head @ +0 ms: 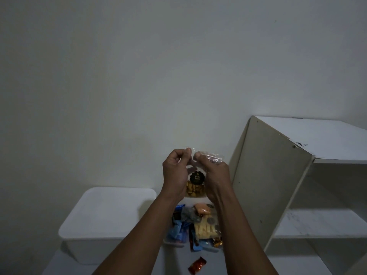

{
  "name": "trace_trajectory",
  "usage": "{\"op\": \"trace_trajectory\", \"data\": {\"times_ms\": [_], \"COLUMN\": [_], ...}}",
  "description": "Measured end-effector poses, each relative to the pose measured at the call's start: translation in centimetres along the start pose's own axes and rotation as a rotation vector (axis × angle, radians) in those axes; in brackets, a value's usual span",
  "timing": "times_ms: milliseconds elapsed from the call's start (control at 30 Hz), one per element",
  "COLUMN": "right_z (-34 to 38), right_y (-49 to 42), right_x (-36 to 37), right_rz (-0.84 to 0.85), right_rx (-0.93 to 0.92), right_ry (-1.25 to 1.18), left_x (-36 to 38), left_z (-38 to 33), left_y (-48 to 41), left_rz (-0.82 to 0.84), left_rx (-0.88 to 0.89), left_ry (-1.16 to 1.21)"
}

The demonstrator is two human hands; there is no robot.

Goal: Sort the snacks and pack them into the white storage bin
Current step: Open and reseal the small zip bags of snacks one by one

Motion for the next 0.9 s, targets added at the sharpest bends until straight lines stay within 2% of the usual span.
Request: {"op": "trace_trajectory", "data": {"times_ms": [267,467,700,800,900], "right_z": [0.4,0.2,0.9,0.6,0.9], "right_y": [0.2,0.1,-0.3,-0.3,-0.3], "right_x": [0.3,1.3,0.8,0.6,0.6], "right_rz": [0.014,-0.07,-0.148,-0.148,-0.086], "right_rx": [-0.03,-0.012,-0.056,-0.045,-0.048], "right_ry": [0.049,0.004,0.045,0.03,0.094], "left_x": [0.1,0.3,0.2,0.0,-0.6], "left_z": [-0.2,0.1,-0.4,-0.3,-0.8], "left_y": [0.4,0.4,0.2,0.2,-0.4], "left_rz": [0.06,-0.092,-0.133,-0.09,0.071], "left_rx": [0.028,0.065,0.081,0.041,-0.011], "left_ry": [-0.063,-0.131,0.002,0.065,0.058]}}
Point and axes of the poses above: each hand's wrist, its own y-axis away from the middle knuckle, its own x-axis out of the palm, z = x × y, the point moved 3 cm from there along -y, towards the middle knuckle, and after that the axes turned 15 degrees about z, right-handed, at the moved point
